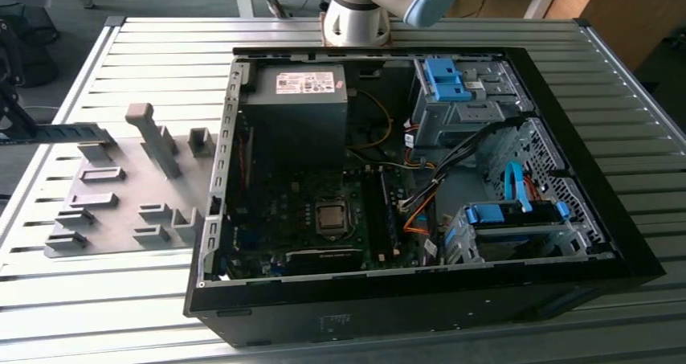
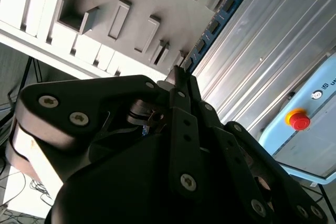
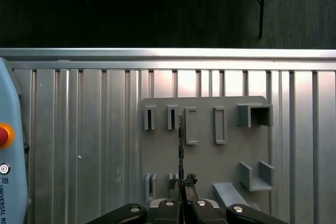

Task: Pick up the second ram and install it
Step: 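Pick up the second ram and move it above second insertion slot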

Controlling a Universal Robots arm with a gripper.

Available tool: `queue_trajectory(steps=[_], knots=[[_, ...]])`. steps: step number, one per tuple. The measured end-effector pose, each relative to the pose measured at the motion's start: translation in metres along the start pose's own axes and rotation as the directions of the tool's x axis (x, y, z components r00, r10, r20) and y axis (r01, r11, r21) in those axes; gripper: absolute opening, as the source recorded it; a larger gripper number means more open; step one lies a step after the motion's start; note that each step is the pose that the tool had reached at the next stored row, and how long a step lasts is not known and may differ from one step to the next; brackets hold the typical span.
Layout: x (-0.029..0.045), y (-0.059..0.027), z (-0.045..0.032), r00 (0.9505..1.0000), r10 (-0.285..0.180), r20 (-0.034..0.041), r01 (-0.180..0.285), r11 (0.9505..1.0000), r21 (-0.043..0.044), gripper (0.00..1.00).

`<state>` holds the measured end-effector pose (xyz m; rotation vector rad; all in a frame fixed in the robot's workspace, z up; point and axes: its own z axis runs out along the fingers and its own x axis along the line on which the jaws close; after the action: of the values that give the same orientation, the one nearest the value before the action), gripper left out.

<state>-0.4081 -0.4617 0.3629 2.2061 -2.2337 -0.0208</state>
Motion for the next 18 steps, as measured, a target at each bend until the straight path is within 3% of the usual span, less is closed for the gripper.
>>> queue_trajectory(steps=[18], knots=[[-0.0003, 0.0005, -0.024, 1.0, 0.0, -0.0001, 0.0, 1.0, -0.0001, 0.14]])
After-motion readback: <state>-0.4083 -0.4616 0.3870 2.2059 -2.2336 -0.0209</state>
